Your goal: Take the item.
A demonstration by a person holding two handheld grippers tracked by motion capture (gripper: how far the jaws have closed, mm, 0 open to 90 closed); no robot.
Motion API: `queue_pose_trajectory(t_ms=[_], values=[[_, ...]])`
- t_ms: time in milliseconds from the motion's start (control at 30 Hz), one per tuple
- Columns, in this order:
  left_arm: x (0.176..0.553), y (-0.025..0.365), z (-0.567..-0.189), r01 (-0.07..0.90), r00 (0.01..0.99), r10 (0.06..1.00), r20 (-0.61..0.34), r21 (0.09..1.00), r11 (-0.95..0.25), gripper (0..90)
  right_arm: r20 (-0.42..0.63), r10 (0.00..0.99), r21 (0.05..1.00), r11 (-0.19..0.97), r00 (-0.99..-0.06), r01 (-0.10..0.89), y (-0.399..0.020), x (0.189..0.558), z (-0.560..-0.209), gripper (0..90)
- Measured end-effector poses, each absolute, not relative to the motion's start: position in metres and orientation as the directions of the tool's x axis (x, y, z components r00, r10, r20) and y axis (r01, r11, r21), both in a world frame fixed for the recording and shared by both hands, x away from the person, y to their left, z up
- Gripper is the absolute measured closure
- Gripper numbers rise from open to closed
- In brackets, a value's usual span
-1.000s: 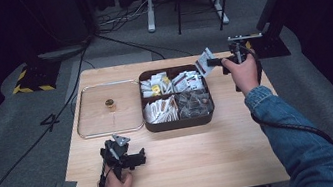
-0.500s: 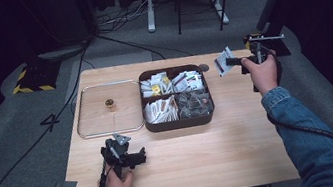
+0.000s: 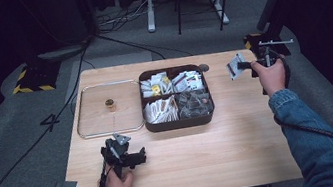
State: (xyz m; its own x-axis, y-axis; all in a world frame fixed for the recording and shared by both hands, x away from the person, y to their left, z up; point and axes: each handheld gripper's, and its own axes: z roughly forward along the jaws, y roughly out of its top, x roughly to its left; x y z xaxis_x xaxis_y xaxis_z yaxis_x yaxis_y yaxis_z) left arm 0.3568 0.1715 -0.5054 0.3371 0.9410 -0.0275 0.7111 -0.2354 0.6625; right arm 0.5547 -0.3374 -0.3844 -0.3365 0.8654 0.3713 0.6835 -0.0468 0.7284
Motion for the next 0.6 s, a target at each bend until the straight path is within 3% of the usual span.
queue_pose_trajectory(t_ms=[600], values=[[0.357, 0.172, -0.505, 0.711, 0.337, 0.941, -0.028, 0.662, -0.235, 0.2, 0.387, 0.884, 0.655, -0.065, -0.261, 0.752, -0.35, 0.558, -0.438, 88.3]])
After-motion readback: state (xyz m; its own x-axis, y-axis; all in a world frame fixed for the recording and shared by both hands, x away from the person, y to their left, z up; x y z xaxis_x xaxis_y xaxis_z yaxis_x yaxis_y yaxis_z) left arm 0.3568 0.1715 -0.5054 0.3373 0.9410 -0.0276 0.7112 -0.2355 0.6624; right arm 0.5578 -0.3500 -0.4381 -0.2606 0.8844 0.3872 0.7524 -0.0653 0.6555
